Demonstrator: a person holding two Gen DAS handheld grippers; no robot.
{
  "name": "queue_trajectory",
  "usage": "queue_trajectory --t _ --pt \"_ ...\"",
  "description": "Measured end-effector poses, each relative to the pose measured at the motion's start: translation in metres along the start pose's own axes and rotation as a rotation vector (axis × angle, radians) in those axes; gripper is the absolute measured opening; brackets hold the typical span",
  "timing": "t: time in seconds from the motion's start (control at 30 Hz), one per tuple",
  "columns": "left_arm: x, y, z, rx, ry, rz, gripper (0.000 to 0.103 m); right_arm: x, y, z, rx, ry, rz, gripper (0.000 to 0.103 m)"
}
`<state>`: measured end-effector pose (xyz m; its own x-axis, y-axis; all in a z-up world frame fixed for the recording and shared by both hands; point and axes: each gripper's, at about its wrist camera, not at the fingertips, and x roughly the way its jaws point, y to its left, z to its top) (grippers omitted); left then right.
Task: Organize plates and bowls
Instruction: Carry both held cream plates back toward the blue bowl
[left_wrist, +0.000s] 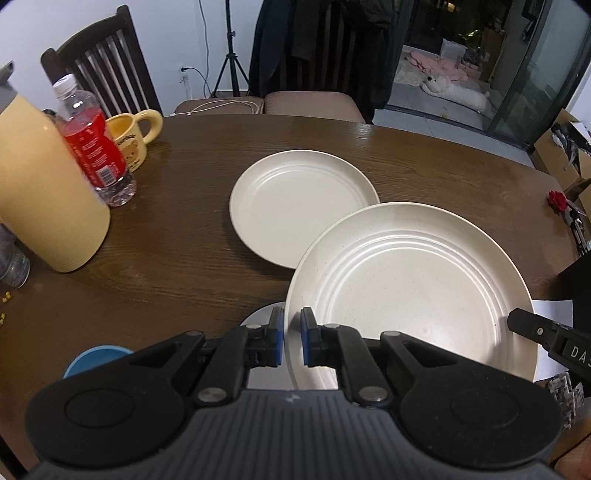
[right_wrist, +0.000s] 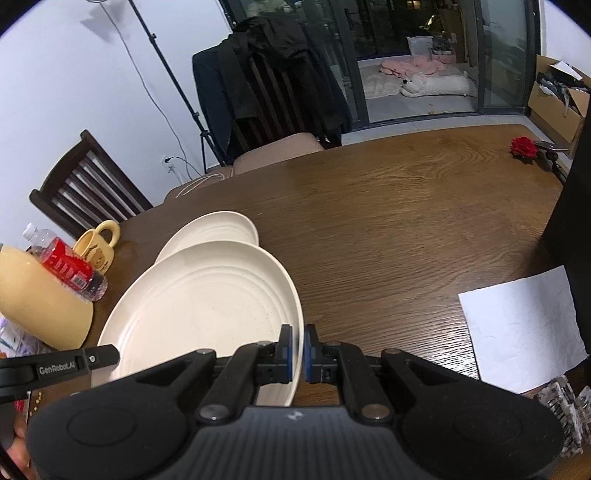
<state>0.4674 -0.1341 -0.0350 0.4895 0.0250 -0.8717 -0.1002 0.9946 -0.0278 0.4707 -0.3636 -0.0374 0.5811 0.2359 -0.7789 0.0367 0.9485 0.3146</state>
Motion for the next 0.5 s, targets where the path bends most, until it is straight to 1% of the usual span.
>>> queue_trajectory --t 0.5 --pt "-0.028 0.04 -0.017 -0.045 -0.025 0.015 0.009 -0.016 0.041 -0.015 -0.05 -0.007 0.027 0.006"
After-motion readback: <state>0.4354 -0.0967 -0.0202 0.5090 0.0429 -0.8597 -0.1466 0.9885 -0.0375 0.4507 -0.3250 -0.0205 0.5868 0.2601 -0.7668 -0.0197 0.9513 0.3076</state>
